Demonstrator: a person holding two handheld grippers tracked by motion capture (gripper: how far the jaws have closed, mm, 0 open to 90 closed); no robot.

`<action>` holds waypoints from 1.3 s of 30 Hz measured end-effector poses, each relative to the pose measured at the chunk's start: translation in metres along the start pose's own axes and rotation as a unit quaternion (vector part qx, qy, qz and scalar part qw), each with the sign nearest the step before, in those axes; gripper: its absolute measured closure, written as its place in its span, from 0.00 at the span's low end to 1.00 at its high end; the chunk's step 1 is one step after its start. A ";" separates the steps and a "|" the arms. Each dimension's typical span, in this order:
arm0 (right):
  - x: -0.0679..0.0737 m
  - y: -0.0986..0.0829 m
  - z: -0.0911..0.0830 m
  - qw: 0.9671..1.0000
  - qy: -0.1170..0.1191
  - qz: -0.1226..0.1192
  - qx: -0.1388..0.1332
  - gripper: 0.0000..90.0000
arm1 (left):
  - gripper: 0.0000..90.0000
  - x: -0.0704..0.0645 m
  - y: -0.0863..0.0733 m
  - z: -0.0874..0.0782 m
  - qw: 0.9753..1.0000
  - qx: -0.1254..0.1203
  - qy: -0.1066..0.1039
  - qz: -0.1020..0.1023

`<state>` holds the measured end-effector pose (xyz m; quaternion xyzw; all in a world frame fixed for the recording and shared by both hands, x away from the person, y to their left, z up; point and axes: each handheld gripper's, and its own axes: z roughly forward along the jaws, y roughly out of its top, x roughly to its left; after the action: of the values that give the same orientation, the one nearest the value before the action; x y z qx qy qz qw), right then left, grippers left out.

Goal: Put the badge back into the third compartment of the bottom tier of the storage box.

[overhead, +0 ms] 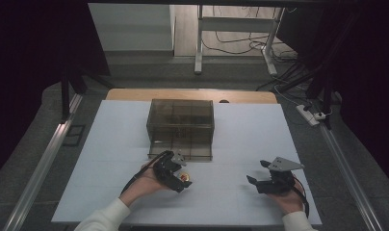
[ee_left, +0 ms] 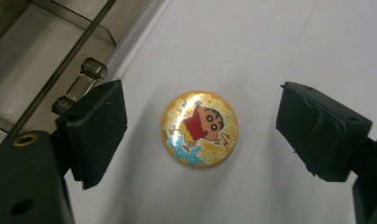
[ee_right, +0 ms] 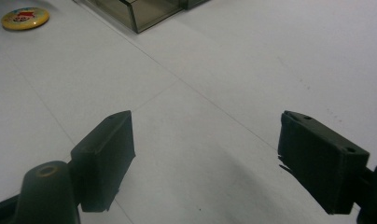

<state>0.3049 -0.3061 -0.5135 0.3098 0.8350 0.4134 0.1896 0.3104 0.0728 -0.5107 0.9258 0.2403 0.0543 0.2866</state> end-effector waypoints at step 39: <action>0.000 0.000 0.000 1.000 0.000 -0.002 0.002 0.20 | 0.51 -0.001 -0.004 0.008 0.999 0.029 0.007 0.011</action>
<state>0.3049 -0.3062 -0.5136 0.3089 0.8361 0.4117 0.1899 0.3096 0.0704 -0.5195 0.9359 0.2339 0.0567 0.2573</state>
